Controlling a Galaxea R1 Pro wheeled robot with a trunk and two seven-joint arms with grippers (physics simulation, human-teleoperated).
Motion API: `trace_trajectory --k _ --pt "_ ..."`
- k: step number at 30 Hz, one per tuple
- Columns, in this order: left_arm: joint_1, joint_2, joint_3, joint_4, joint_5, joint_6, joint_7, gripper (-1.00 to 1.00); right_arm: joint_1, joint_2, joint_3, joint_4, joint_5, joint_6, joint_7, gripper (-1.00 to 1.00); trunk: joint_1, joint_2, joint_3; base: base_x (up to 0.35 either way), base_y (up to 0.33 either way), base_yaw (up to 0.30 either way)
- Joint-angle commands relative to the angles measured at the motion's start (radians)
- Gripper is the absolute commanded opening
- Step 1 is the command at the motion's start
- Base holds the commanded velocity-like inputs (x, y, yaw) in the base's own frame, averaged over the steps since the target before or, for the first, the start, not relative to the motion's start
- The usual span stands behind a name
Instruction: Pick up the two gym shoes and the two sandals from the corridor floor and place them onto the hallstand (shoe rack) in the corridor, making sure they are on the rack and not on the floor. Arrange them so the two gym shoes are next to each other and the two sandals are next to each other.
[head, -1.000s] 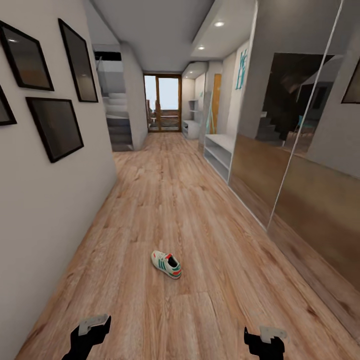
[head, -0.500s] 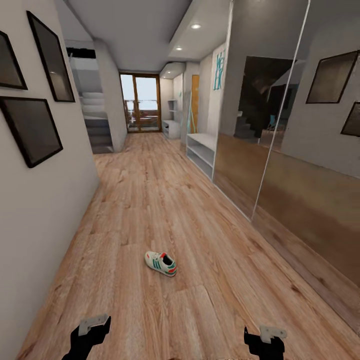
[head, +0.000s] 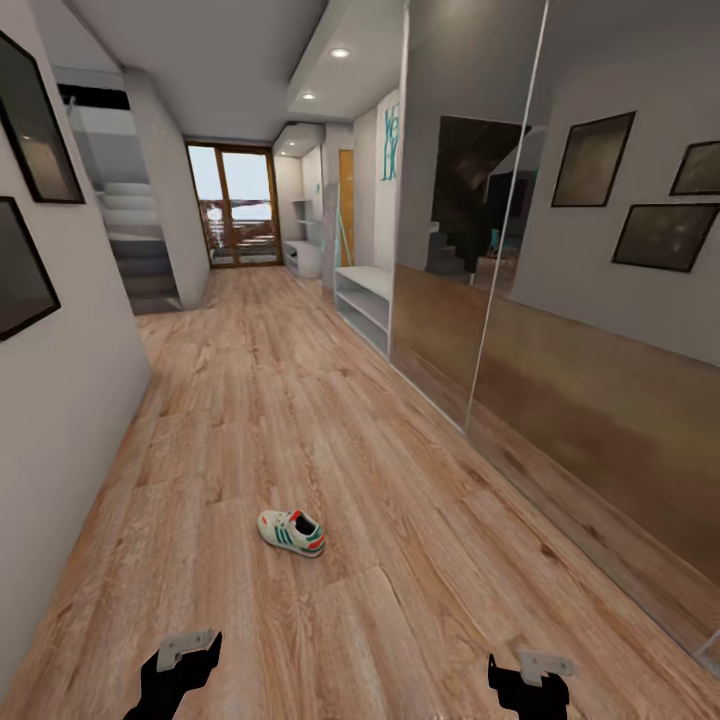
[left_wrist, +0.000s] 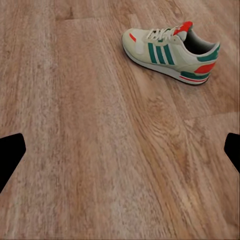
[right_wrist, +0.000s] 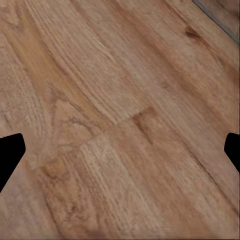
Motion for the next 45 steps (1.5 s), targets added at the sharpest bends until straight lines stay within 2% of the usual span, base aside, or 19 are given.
trace_trajectory --k 1,22,45 --pt "0.0 0.0 -0.002 0.001 0.01 -0.003 -0.006 1.0 -0.001 0.0 0.0 0.001 -0.004 -0.004 0.001 1.0 0.0 0.0 -0.001 0.0 0.002 -0.265" --pt "-0.001 0.002 -0.001 0.001 0.01 -0.003 -0.005 1.0 -0.001 0.001 0.0 0.001 -0.004 -0.004 0.0 1.0 0.0 0.0 -0.001 -0.189 0.078 -0.259" --pt "-0.001 0.003 -0.004 0.001 0.006 0.0 -0.005 1.0 -0.001 -0.004 0.003 0.002 0.001 -0.004 0.005 1.0 0.0 0.0 -0.001 -0.004 0.002 -0.013"
